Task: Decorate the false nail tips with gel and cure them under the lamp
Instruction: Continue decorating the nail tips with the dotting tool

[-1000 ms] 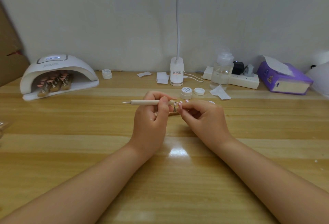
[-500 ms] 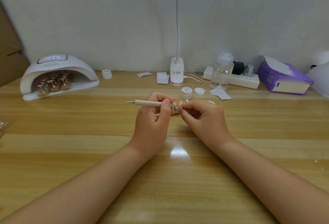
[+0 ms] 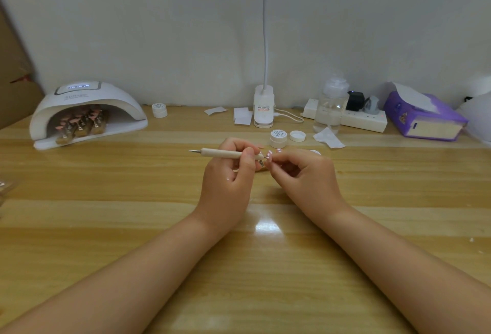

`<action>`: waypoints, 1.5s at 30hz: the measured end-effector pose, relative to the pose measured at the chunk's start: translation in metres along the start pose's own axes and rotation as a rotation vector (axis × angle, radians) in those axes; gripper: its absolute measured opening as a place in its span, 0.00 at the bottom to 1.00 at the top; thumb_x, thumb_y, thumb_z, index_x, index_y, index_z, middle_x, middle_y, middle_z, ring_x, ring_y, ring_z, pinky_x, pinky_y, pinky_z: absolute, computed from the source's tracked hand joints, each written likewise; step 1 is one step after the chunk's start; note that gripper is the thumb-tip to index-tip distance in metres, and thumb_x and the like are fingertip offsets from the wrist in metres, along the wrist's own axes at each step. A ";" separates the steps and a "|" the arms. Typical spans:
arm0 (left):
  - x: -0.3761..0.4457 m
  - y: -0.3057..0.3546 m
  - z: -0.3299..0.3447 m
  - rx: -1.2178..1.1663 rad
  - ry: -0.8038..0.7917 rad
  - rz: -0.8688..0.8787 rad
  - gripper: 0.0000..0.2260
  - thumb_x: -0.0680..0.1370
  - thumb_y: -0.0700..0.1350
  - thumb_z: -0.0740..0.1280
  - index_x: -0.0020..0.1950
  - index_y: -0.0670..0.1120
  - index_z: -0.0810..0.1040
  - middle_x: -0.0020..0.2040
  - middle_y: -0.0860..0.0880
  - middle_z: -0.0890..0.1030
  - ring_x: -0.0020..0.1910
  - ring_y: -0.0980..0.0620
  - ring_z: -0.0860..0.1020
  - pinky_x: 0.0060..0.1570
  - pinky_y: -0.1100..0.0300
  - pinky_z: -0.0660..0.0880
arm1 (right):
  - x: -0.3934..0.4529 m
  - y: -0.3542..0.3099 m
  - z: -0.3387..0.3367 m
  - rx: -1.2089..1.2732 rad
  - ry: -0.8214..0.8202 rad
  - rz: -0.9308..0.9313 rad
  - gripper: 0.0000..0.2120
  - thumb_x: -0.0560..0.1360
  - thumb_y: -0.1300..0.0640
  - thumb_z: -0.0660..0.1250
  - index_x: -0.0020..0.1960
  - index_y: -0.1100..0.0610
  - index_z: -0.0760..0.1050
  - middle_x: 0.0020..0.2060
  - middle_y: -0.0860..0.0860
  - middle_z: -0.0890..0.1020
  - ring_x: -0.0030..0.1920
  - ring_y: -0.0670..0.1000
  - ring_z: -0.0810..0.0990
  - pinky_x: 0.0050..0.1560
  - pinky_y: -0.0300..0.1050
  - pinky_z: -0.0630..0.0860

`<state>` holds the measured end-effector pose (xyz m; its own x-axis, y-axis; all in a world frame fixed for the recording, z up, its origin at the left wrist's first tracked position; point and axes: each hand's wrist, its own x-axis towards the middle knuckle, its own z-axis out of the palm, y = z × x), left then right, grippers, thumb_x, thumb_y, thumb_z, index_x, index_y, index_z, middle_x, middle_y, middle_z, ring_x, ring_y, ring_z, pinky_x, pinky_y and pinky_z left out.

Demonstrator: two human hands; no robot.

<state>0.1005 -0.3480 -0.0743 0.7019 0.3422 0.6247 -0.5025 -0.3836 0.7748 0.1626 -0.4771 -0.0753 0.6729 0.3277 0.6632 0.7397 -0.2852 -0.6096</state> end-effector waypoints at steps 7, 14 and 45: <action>0.000 0.000 0.000 -0.003 0.005 0.001 0.06 0.77 0.45 0.59 0.43 0.53 0.74 0.36 0.59 0.81 0.38 0.61 0.80 0.39 0.69 0.75 | 0.000 -0.001 0.000 -0.012 0.006 -0.007 0.02 0.71 0.61 0.72 0.43 0.59 0.84 0.33 0.50 0.83 0.32 0.45 0.78 0.37 0.38 0.75; -0.001 0.001 0.000 0.000 0.000 0.010 0.06 0.77 0.45 0.59 0.43 0.54 0.74 0.36 0.59 0.81 0.38 0.61 0.80 0.39 0.71 0.74 | 0.000 -0.003 -0.001 -0.014 -0.012 0.004 0.02 0.71 0.63 0.72 0.43 0.60 0.84 0.33 0.51 0.83 0.32 0.46 0.77 0.38 0.36 0.73; 0.000 0.000 0.000 0.013 0.020 -0.014 0.07 0.77 0.47 0.59 0.42 0.55 0.74 0.36 0.58 0.81 0.38 0.60 0.80 0.42 0.62 0.78 | 0.000 0.000 0.001 -0.017 0.024 -0.014 0.02 0.70 0.63 0.73 0.42 0.58 0.84 0.33 0.50 0.83 0.33 0.46 0.78 0.38 0.39 0.75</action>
<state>0.1005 -0.3480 -0.0745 0.6983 0.3645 0.6161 -0.4862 -0.3902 0.7819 0.1624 -0.4764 -0.0755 0.6623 0.3099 0.6822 0.7490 -0.2958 -0.5929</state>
